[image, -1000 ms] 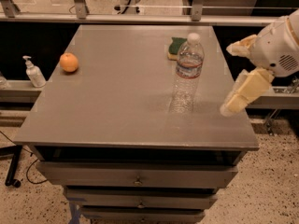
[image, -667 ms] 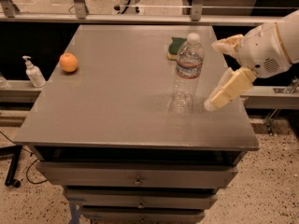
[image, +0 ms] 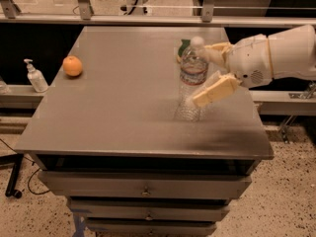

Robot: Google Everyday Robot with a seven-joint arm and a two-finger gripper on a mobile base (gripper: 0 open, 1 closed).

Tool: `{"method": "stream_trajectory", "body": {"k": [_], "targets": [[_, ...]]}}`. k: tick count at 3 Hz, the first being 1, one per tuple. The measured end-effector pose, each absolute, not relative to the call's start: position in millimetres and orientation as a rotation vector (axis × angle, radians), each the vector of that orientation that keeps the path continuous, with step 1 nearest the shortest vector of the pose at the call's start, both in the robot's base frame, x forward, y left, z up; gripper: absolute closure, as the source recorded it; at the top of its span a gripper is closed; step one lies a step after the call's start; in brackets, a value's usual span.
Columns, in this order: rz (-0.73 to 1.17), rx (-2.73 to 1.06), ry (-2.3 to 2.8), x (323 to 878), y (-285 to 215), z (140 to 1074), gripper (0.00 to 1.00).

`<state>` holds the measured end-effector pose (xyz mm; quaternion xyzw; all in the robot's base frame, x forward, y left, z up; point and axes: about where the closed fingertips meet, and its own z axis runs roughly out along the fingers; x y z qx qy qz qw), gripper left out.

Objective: Move water bottle near orange

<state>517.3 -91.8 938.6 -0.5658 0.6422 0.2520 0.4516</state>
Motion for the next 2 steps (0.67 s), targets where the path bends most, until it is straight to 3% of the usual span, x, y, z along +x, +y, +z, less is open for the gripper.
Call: {"method": "stream_trajectory", "body": {"k": [2], "targets": [[0.679,-1.303,1.542,536.9,-78.0,927.9,0.64]]}}
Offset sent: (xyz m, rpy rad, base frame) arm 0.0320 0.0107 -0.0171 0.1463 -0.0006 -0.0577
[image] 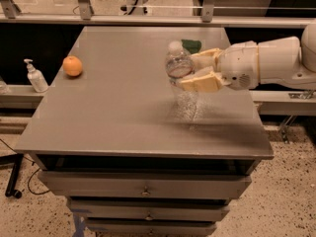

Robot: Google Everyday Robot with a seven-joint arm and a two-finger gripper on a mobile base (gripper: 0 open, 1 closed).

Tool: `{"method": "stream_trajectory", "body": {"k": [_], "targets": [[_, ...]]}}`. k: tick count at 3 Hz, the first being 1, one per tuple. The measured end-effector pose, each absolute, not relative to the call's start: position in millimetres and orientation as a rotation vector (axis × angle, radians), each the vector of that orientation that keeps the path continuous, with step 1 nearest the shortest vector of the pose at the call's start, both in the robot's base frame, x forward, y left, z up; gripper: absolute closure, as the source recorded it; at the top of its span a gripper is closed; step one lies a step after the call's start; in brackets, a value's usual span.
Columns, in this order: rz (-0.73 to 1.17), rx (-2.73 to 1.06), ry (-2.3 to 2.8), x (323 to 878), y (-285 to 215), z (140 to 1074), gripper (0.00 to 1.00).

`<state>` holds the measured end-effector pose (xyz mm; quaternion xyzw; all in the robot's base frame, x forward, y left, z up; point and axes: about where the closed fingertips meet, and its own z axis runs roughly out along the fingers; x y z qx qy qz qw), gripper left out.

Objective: Move water bottle near orange

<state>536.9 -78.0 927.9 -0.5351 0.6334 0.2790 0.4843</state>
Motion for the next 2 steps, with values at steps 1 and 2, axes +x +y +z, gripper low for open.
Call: {"method": "stream_trajectory", "body": {"k": [1,2], "targets": [[0.678,-1.27,1.541,544.7,-79.4,936.0,0.88],[0.663,-1.231,1.509,559.4,-82.2,963.0,1.0]]}}
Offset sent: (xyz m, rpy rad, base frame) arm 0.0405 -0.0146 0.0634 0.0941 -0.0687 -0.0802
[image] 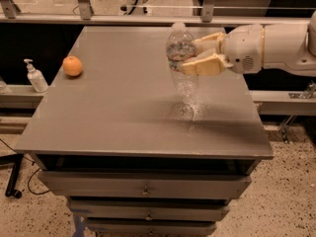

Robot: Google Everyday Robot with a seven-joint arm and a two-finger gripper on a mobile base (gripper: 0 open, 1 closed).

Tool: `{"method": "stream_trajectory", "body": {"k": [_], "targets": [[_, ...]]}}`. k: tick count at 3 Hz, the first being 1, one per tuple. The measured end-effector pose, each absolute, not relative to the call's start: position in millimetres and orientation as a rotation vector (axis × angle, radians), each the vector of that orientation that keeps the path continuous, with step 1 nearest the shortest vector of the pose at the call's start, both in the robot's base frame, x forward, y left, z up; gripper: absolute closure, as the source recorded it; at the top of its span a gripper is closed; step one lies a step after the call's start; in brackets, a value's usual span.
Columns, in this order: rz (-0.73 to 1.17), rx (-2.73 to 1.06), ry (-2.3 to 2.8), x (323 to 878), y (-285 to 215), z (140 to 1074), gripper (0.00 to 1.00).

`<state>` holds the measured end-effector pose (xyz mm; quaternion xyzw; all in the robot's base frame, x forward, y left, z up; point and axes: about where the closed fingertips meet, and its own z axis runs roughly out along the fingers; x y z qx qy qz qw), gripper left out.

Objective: Move water bottle near orange

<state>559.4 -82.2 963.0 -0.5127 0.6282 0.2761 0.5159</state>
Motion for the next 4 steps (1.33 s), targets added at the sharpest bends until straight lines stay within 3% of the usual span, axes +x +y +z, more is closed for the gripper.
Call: {"method": "stream_trajectory", "body": {"k": [2,4], "targets": [[0.679,-1.219,1.474,562.9,-68.6,969.2,1.0],[0.709,-1.153,1.382,620.2,-0.3,976.4,1.0]]}}
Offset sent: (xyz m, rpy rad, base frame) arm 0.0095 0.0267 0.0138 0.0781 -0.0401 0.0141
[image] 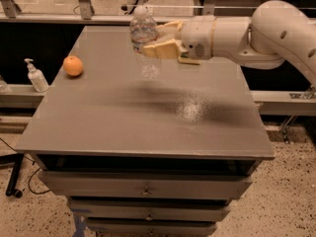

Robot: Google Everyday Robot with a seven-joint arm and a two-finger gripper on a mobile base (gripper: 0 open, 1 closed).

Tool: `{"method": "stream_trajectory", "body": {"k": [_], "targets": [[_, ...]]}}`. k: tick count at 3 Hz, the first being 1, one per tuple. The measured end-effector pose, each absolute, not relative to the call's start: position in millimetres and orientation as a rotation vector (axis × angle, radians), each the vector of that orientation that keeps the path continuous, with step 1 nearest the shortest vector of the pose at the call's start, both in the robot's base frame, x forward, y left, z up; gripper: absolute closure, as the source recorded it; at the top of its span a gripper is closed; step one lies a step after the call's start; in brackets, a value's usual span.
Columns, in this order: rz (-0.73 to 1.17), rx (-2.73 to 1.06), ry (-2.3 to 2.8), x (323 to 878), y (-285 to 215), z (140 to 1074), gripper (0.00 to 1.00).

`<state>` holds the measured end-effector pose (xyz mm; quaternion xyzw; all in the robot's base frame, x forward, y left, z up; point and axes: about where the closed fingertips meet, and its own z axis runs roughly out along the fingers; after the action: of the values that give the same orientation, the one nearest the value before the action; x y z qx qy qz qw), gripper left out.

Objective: Move water bottle near orange

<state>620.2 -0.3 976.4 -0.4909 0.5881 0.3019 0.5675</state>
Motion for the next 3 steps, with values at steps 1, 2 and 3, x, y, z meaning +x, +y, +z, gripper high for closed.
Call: {"method": "stream_trajectory", "body": {"k": [1,2,3], "targets": [[0.72,-1.137,1.377,648.2,33.4,972.5,1.0],[0.763,-1.129,1.374,668.5,69.1,965.4,1.0],[0.836,-1.118,1.378,680.3,100.2,954.9,1.0]]}}
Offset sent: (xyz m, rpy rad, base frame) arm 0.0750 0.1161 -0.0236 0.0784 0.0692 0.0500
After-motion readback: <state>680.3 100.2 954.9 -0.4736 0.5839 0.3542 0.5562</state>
